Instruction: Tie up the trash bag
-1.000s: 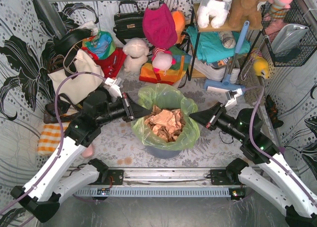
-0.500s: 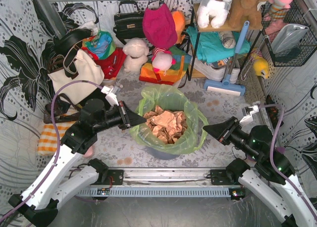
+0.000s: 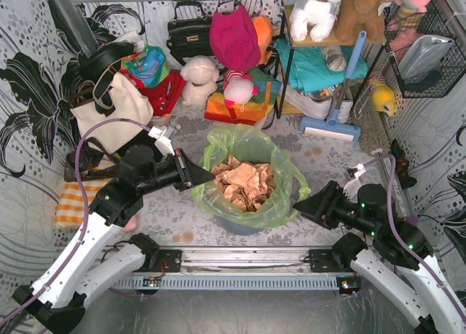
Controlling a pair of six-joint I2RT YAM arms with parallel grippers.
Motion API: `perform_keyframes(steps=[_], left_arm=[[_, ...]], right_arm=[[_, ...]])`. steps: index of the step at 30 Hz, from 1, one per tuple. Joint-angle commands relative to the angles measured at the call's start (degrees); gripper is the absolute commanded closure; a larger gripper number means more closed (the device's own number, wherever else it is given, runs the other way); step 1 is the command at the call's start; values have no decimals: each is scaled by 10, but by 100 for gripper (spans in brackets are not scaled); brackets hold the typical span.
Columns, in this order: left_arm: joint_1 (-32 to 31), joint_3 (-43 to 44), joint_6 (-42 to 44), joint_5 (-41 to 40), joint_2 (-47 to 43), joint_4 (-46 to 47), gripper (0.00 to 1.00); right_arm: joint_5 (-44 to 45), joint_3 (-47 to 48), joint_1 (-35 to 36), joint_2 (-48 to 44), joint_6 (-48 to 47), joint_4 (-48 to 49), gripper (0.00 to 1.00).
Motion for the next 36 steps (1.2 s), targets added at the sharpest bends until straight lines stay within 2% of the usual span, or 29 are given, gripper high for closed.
perform_keyframes(steps=[1,7,12,13,17,19,26,31,36], left_arm=[[-3,4,-3,-6,-1,15,95],[-3,5,-5,-5,0,20,95],[-3,8,-5,-10,-5,15,95],[-3,8,-5,-10,-5,15,95],[-3,9,-5,-5,-5,14,95],[-3,12,-3,0,-5,11,95],[-3,48,34,13,7,-38,96],[-3,57,37,14,10,-41,96],[-3,68,38,21,13,-43,96]], right_arm=[[-77,2,2,15,22,-10,44],[-117,-15,2,49,31,42,44],[-122,-20,2,74,19,37,53],[-124,-22,2,79,16,34,58],[-139,-15,2,86,0,22,91],[-155,-1,2,95,-18,9,100],[-206,98,2,161,-116,-53,100],[-250,168,2,192,-138,-7,100],[-251,212,2,235,-142,35,100]])
